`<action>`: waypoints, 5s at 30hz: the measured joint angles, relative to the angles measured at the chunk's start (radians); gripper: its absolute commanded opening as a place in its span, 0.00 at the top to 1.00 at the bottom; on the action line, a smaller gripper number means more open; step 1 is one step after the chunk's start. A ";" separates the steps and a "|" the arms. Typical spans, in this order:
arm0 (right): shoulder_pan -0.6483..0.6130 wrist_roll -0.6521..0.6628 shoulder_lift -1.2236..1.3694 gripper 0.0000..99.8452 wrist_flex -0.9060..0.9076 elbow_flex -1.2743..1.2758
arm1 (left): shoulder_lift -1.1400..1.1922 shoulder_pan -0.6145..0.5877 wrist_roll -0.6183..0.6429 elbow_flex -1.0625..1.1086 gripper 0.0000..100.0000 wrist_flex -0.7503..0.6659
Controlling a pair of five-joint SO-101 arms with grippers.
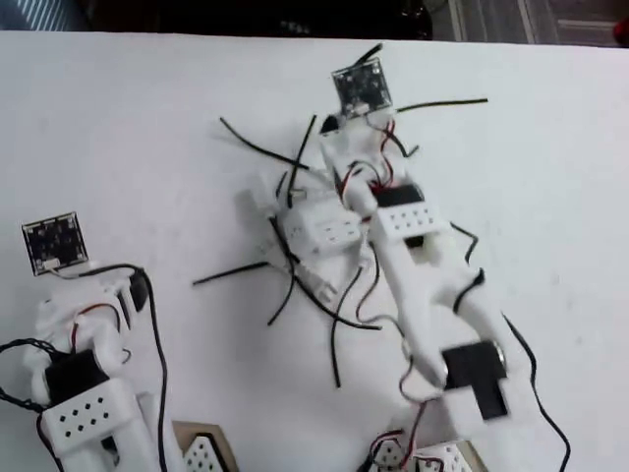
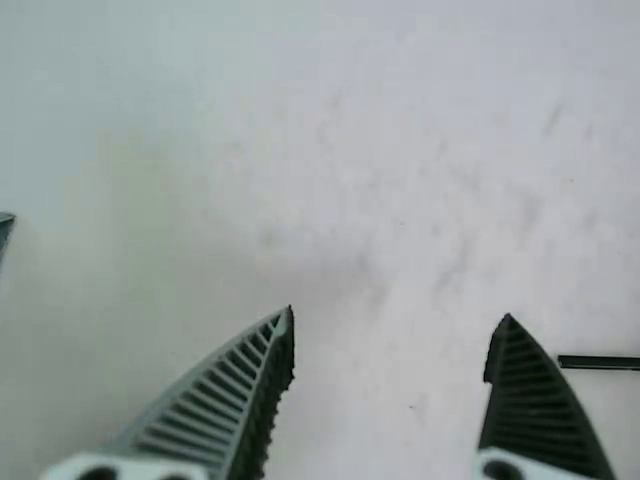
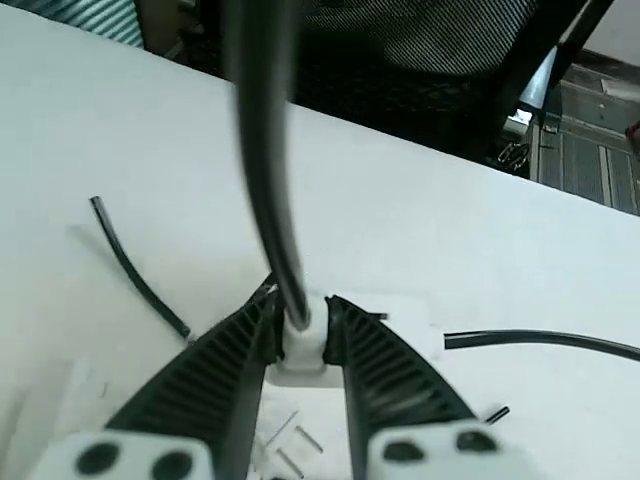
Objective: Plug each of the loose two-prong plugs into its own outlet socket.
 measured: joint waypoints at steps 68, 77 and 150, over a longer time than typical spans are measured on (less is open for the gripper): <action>-0.074 0.348 0.732 0.98 1.079 -1.031 | 0.000 0.000 0.000 0.003 0.70 0.000; 0.002 0.351 0.568 0.98 1.267 -1.039 | 0.000 0.000 0.000 0.003 0.70 0.000; 0.068 0.485 -0.166 0.92 0.930 0.287 | 0.000 0.000 0.000 0.025 0.70 -0.032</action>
